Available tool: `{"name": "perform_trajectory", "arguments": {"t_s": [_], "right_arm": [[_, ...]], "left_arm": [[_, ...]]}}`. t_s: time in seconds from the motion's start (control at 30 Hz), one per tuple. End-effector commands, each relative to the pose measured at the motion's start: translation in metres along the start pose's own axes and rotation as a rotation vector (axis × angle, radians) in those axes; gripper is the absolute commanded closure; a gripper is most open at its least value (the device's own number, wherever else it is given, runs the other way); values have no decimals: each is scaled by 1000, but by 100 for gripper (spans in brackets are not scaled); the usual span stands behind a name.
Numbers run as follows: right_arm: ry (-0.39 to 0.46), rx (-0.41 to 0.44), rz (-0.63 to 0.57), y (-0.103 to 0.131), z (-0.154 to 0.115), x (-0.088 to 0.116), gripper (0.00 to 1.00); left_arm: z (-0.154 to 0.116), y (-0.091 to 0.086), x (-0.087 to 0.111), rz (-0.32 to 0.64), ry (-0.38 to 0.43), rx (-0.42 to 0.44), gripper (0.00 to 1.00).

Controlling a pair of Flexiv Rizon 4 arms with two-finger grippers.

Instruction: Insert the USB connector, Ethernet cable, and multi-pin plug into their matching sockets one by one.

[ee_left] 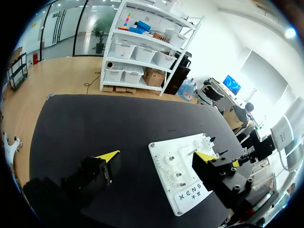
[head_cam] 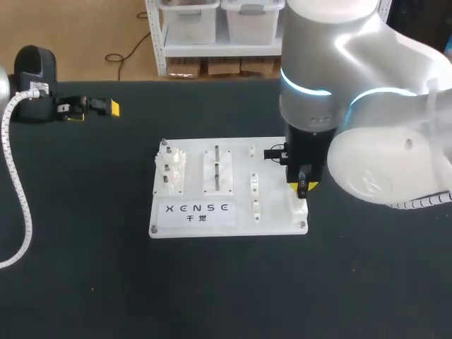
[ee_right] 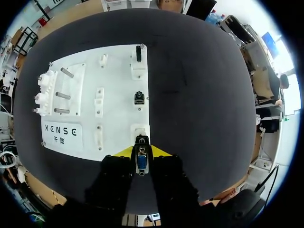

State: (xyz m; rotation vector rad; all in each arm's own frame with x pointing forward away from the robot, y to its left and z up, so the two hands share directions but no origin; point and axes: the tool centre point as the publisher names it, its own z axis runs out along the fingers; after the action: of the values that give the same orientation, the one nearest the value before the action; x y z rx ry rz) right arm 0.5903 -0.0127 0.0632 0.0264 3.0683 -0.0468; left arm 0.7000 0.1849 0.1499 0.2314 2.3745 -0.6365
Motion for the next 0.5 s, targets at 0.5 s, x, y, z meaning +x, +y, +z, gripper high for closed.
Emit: {"name": "perform_trajectory", "arguments": {"t_s": [0.5], "right_arm": [[6, 7, -1, 3, 5, -1, 100]], "left_arm": [[0, 0, 0, 0, 0, 0, 0]]}}
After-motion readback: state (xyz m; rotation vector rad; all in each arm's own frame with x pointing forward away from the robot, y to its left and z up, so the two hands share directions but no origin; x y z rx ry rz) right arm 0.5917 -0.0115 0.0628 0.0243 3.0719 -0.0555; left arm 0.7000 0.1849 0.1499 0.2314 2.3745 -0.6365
